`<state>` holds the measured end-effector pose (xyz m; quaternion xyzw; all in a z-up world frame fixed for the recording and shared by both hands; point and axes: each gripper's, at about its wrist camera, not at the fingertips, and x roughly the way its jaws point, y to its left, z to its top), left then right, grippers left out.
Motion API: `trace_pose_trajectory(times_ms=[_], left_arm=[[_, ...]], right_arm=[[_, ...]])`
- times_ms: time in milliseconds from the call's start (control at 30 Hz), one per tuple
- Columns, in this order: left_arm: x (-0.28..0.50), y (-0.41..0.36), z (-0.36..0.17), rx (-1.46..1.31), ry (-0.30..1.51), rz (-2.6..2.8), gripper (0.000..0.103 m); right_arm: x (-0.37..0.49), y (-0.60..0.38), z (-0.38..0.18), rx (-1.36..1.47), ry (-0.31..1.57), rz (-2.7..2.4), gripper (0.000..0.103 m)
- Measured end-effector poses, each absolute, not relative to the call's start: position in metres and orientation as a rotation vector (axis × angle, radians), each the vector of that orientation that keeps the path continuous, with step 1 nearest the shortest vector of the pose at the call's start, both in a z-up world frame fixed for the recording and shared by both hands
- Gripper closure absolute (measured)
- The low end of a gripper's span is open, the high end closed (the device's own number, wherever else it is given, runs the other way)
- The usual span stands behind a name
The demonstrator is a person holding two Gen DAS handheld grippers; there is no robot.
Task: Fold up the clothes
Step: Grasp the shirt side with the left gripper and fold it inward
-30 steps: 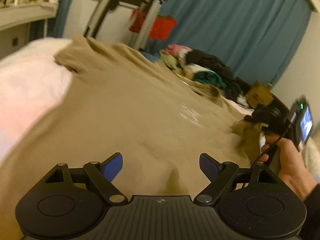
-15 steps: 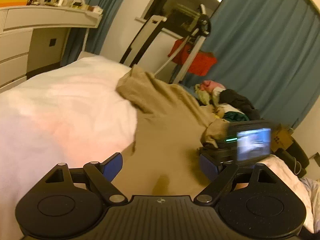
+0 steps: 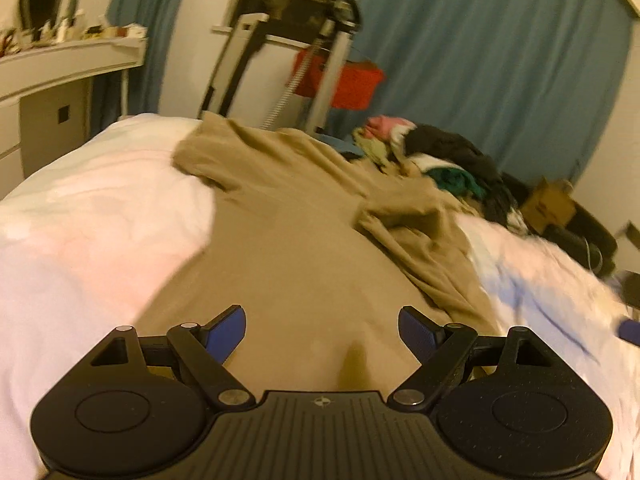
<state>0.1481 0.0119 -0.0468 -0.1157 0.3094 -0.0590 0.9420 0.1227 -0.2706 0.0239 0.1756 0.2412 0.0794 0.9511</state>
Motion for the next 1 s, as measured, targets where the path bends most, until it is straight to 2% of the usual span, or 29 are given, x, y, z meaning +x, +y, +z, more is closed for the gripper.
trace_pose_trajectory(times_ms=[100, 267, 567, 700, 867, 933, 1000], left_arm=[[0.125, -0.016, -0.041, -0.156, 0.627, -0.157, 0.018], [0.089, -0.061, -0.042, -0.060, 0.628, -0.231, 0.018], [0.042, -0.162, -0.056, 0.023, 0.743, -0.417, 0.026], [0.027, -0.203, -0.063, 0.039, 0.789, -0.530, 0.036], [0.022, -0.244, -0.087, 0.079, 0.871, -0.649, 0.042], [0.019, -0.256, -0.100, 0.140, 0.884, -0.647, 0.050], [0.022, -0.260, -0.113, 0.161, 0.926, -0.625, 0.074]], right_arm=[[0.064, -0.303, 0.019, 0.484, 0.441, 0.091, 0.014], [-0.001, -0.344, 0.007, 0.533, 0.403, -0.018, 0.014], [-0.022, -0.395, 0.002, 0.592, 0.310, -0.100, 0.014], [-0.028, -0.415, -0.005, 0.660, 0.290, -0.089, 0.014], [-0.029, -0.431, -0.012, 0.680, 0.279, -0.086, 0.014], [-0.028, -0.433, -0.013, 0.669, 0.283, -0.091, 0.014], [-0.025, -0.435, -0.016, 0.677, 0.296, -0.084, 0.014]])
